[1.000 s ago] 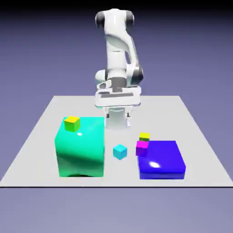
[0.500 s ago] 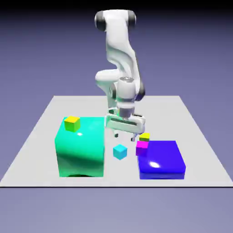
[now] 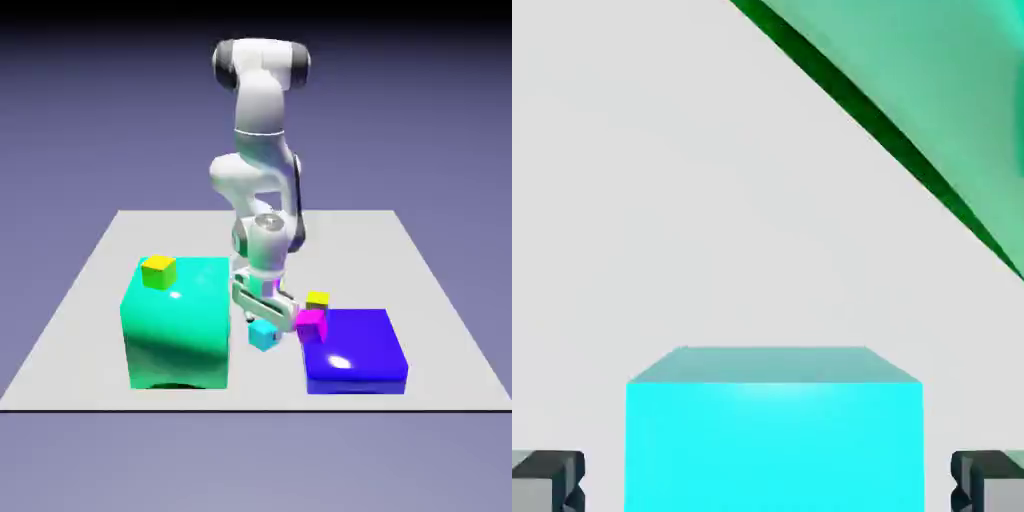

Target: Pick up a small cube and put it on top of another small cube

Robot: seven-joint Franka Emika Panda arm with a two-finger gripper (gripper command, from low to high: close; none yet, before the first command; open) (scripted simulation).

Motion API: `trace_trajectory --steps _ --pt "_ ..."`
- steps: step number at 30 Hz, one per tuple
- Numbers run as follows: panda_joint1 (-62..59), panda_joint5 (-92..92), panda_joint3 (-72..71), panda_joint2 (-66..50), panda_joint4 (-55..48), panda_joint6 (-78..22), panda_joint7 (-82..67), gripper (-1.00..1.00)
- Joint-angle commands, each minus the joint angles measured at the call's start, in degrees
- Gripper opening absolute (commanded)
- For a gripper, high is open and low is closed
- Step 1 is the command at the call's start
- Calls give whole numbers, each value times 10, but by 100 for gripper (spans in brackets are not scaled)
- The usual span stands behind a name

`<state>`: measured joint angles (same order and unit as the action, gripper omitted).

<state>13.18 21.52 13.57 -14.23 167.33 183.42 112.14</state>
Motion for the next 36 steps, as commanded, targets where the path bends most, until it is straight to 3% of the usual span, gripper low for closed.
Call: trace_trajectory --steps 1,12,28,30,36 --pt "0 0 0 0 0 0 0 -100" --pt "-8 -68 -22 201 40 -162 -61 -100" --pt "-68 -352 -355 447 -36 -466 -433 -100" --pt "-69 -355 -359 450 -37 -470 -437 -100" --pt "-85 -338 -383 327 -9 -321 -420 -100"
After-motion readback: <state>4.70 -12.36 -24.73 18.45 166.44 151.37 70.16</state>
